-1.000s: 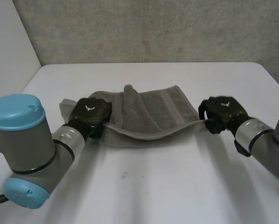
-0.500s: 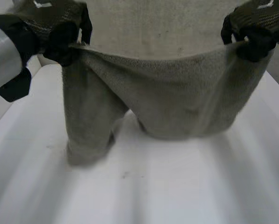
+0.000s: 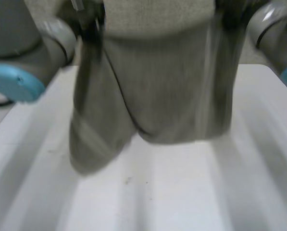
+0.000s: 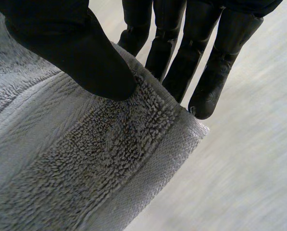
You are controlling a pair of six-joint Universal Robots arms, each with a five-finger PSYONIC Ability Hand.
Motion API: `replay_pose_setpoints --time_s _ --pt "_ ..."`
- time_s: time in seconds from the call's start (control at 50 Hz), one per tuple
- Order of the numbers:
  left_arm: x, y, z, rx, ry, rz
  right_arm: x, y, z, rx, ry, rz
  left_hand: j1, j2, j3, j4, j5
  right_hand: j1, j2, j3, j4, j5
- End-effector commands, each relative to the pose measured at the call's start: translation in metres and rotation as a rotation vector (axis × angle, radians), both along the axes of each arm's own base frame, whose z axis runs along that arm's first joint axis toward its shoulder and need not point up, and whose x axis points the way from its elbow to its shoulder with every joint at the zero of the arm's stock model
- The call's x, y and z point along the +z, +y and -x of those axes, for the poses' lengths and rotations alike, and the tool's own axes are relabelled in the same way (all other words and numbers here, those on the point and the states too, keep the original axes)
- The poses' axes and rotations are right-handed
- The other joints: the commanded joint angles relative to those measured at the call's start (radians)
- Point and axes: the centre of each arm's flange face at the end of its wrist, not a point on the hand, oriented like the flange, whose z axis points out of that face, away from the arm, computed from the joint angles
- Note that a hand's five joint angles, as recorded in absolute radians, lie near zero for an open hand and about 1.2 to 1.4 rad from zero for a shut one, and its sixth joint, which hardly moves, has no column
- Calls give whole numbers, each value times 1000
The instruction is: Fold the towel.
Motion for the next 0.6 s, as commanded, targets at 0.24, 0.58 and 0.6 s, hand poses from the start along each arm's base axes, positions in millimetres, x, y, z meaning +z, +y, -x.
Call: replay_pose_setpoints --time_s 0.24,0.58,0.6 --pt "-36 46 -27 73 1 -197 -30 40 8 113 4 -183 239 179 181 179 211 4 183 182 180 186" --pt "-226 122 -26 -6 -219 -545 -225 76 25 111 249 -665 239 179 181 179 211 4 183 182 180 186" --pt "-228 129 -24 -19 -225 -554 -226 78 28 106 248 -668 239 179 181 179 211 4 183 182 180 186"
